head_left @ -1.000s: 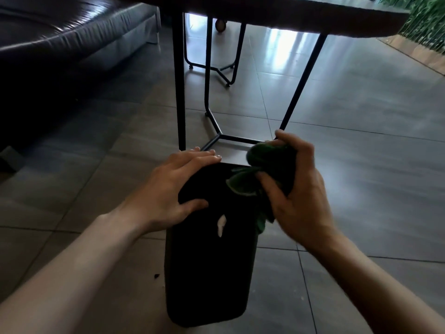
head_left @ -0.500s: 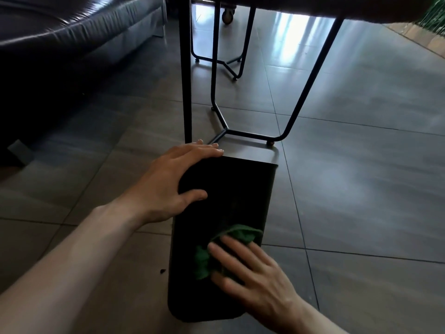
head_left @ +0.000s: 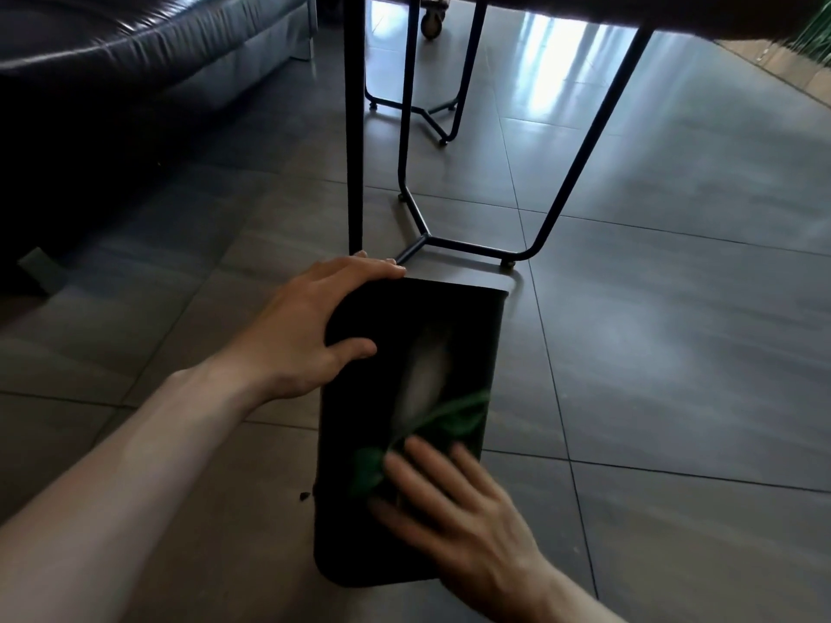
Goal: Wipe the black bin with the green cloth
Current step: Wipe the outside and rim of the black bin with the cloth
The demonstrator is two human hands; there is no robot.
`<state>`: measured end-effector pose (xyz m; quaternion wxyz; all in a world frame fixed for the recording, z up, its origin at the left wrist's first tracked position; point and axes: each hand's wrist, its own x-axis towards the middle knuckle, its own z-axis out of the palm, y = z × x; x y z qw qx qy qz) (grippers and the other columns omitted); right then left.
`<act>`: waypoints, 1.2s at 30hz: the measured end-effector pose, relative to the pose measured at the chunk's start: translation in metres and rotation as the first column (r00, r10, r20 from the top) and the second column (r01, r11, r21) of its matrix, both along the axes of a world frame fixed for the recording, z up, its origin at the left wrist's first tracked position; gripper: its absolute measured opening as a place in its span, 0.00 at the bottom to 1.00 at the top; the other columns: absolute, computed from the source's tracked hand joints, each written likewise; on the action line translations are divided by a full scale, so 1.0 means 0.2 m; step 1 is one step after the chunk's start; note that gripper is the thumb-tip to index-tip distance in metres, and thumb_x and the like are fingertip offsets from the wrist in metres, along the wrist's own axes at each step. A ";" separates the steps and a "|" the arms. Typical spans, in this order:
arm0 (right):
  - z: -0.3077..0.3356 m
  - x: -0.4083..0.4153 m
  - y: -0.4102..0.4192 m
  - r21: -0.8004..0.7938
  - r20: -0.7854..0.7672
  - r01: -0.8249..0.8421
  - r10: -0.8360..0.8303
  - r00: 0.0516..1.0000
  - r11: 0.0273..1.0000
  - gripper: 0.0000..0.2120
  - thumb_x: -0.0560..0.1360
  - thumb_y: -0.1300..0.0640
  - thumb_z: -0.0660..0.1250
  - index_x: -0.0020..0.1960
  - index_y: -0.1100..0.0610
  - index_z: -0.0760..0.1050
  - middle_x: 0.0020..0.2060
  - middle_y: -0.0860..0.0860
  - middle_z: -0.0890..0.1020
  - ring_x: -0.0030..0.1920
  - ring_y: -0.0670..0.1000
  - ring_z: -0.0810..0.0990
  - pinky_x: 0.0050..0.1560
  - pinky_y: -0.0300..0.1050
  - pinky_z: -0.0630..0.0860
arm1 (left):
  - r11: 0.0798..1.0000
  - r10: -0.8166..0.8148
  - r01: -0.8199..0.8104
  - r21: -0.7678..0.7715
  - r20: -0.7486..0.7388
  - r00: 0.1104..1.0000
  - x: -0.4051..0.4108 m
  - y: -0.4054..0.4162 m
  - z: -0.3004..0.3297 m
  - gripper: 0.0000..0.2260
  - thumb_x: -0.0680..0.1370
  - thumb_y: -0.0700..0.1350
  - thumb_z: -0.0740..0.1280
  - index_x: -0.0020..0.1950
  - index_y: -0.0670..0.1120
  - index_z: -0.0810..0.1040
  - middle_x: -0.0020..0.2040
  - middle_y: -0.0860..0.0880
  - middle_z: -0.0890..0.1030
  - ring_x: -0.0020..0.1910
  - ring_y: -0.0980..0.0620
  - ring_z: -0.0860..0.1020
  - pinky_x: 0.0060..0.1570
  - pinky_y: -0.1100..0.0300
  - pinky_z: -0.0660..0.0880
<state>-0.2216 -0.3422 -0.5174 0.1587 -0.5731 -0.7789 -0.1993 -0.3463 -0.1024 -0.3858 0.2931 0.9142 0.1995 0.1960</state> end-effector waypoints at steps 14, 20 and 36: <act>0.31 0.16 0.33 0.137 -0.358 0.283 -0.219 0.908 0.949 0.18 0.77 0.58 0.66 0.66 0.52 0.79 0.75 0.56 0.73 0.79 0.61 0.66 0.71 0.65 0.71 | 1.000 -0.012 0.012 -0.015 0.018 1.000 0.00 -0.03 0.02 0.33 0.72 0.36 0.74 0.72 0.58 0.71 0.72 0.58 0.73 0.77 0.61 0.62 0.77 0.56 0.61; -0.09 -0.06 -0.07 -0.113 -0.069 -0.050 0.043 0.997 0.992 0.16 0.79 0.35 0.65 0.57 0.45 0.79 0.79 0.52 0.70 0.81 0.59 0.64 0.72 0.60 0.71 | 0.999 -0.004 0.004 -0.050 -0.002 1.000 -0.01 -0.03 0.01 0.35 0.70 0.40 0.78 0.71 0.63 0.70 0.73 0.59 0.72 0.77 0.64 0.59 0.77 0.55 0.59; 0.14 0.07 0.21 0.170 -0.309 0.128 -0.071 0.949 0.977 0.10 0.79 0.59 0.73 0.58 0.53 0.77 0.68 0.60 0.71 0.71 0.64 0.73 0.69 0.58 0.76 | 0.999 -0.020 0.020 -0.044 0.013 1.000 0.01 -0.02 0.01 0.33 0.71 0.40 0.76 0.70 0.62 0.70 0.72 0.58 0.73 0.78 0.62 0.61 0.76 0.48 0.62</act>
